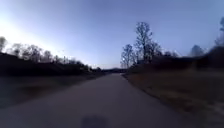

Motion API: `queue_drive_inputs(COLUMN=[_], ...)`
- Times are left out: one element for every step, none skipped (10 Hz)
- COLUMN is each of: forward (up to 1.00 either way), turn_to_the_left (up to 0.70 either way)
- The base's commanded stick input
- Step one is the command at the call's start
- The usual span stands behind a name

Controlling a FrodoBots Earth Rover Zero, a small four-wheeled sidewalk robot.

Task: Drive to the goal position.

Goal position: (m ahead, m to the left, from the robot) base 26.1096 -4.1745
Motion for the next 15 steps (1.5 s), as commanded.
queue_drive_inputs(forward=[1.00, 1.00, 1.00, 1.00, 1.00, 1.00, 1.00, 1.00, 1.00, 1.00, 1.00, 1.00, 1.00, 1.00, 1.00], turn_to_the_left=[0.00, 0.00, 0.00, 0.00, 0.00, 0.00, 0.00, 0.00, 0.00, 0.00, 0.00, 0.00, 0.00, 0.00, 0.00])
